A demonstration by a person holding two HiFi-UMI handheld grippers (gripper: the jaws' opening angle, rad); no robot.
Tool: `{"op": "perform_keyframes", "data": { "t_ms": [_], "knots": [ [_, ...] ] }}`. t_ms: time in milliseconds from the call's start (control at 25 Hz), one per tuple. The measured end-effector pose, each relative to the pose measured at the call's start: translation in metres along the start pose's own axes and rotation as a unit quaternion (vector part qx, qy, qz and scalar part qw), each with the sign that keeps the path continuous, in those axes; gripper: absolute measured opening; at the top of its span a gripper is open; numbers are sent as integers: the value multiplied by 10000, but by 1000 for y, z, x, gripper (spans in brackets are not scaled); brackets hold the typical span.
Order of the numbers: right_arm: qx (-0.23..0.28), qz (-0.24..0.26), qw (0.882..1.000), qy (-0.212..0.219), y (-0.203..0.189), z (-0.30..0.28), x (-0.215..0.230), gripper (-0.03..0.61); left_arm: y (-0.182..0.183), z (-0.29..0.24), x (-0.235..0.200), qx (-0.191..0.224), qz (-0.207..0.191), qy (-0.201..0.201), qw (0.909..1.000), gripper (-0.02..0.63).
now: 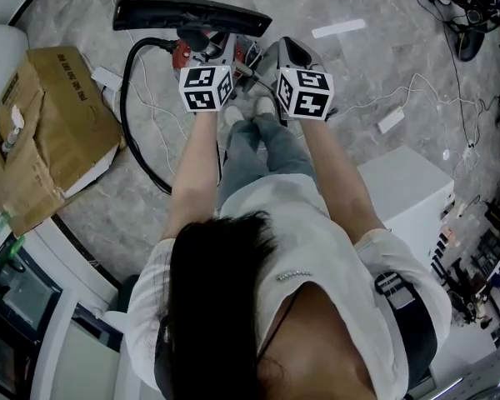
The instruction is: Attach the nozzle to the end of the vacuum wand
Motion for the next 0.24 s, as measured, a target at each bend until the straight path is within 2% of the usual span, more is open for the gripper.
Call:
{"op": "perform_keyframes", "data": {
  "t_ms": [240],
  "knots": [
    [-142, 143, 9998, 21, -4, 8, 7, 14, -4, 0, 12, -18, 58, 9, 10000, 46]
  ]
}}
Point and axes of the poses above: the fingertips, and each gripper's own axes: z backward along the fingers, x to its right, y out of its top, the point moved 3 cm from there along z, backward along the fingers, and after that the axes turned 13 degrees about x, right-handed, at the moved point
